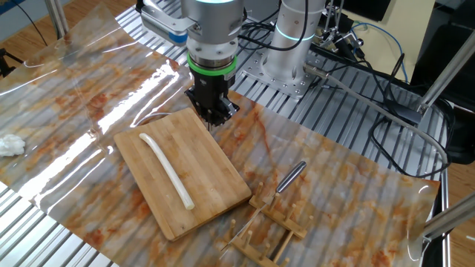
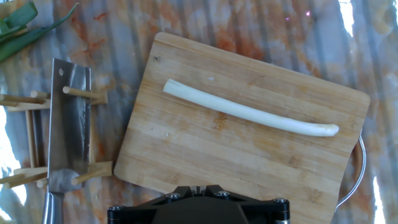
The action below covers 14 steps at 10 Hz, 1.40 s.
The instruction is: Chop the scallions
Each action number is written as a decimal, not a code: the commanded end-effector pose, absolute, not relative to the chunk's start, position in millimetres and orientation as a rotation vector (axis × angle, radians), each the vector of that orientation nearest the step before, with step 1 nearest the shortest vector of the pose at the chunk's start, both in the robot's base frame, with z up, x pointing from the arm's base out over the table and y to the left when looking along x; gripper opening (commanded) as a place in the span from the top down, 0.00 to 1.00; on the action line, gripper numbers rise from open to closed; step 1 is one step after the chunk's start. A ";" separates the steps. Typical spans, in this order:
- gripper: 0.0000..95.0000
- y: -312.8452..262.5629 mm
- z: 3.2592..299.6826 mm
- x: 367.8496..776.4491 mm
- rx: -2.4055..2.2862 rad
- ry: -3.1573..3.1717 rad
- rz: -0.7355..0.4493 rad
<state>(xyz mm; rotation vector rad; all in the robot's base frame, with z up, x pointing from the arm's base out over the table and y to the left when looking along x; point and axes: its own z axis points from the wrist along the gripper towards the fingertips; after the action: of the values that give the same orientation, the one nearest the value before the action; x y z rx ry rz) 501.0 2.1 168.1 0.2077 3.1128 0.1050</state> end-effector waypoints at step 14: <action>1.00 20.6 161.7 505.4 0.263 3.113 0.096</action>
<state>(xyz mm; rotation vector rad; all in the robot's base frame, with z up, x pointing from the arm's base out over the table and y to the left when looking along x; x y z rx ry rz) 505.4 21.0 161.6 0.2661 3.1124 0.0916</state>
